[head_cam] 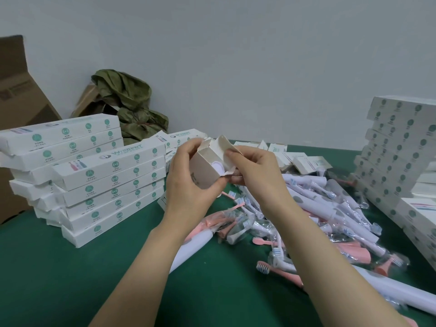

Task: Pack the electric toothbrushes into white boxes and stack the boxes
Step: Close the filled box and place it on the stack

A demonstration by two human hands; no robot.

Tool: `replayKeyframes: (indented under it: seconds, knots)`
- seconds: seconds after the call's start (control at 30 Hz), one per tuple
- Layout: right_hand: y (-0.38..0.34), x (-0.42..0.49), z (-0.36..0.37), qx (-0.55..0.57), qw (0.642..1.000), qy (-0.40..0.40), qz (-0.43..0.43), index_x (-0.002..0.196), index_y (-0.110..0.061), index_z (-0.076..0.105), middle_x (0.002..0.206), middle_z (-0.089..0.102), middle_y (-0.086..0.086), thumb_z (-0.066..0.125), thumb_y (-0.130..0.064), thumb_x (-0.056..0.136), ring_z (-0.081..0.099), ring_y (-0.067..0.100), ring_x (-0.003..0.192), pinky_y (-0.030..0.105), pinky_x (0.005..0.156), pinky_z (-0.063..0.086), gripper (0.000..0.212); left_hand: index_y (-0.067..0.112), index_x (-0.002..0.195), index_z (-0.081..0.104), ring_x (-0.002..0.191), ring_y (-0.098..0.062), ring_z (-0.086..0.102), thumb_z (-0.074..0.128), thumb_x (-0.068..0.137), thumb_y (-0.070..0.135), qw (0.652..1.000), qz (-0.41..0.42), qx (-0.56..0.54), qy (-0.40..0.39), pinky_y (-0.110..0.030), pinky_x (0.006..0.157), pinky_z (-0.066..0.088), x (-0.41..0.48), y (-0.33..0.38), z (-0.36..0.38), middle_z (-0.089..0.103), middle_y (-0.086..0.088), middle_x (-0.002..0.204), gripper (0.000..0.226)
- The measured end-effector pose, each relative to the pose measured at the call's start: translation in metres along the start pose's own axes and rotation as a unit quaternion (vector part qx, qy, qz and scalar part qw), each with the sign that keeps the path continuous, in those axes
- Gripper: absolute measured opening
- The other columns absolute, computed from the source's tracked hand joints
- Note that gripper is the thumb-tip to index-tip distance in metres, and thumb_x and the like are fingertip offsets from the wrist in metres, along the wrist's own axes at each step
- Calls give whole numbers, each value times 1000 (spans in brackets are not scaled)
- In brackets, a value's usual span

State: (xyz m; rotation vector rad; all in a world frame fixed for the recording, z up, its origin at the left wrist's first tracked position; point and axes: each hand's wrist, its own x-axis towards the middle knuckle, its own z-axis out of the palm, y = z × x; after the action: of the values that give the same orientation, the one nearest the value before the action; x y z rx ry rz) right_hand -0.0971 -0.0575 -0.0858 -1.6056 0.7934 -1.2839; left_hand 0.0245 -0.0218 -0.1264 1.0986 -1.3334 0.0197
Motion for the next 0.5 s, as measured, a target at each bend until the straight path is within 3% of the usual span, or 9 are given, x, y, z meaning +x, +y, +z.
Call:
replayKeyframes:
  seconds: [0.07,0.17,0.23,0.3,0.33,0.4,0.5]
  knots:
    - [0,-1,3,-8,1000,-13,-23,87,20,51,64,38,12,51,-6,88,35,19,62,29,59,39,26,40,107,46,105,-14,53,73,69,34,999,24,-2,28,-32,89,45,0,3,0,54,14,108,47]
    - [-3,-8,10,-18,996,-47,-73,84,16,53,65,40,24,48,-17,88,36,20,64,31,63,33,33,40,94,46,98,-16,53,63,72,32,998,36,-15,56,-34,86,45,0,8,3,53,16,97,29]
    - [-4,-13,16,-20,993,-81,-85,87,-1,64,69,52,8,48,-26,93,46,13,69,27,66,39,30,39,91,47,93,-16,54,59,72,31,997,25,-37,70,-32,83,45,1,11,4,56,12,93,23]
    - [-1,-18,24,-24,991,-104,-81,111,-23,66,103,65,-10,43,-29,99,57,1,96,21,88,45,26,40,91,48,91,-13,53,57,71,34,996,5,-33,78,-28,80,45,2,11,5,57,12,93,23]
    - [1,-19,27,-42,990,-99,-86,125,-26,60,123,61,-11,40,-27,101,51,-5,111,17,99,40,31,40,94,48,93,-12,53,58,69,34,997,-3,-26,74,-27,81,45,2,11,5,57,13,95,27]
    - [3,-19,28,-91,988,-69,-106,137,-24,50,138,52,-9,36,-22,103,42,-10,120,9,104,32,37,42,107,45,108,-8,51,66,67,26,998,-18,-40,41,-23,91,43,1,7,4,53,18,110,48]
    - [8,-15,22,-90,992,-18,-92,134,-24,52,133,58,-6,36,-22,102,50,1,120,27,105,39,36,48,124,29,126,-1,34,80,61,25,998,-53,-10,-14,-9,97,32,2,-6,-1,35,21,125,84]
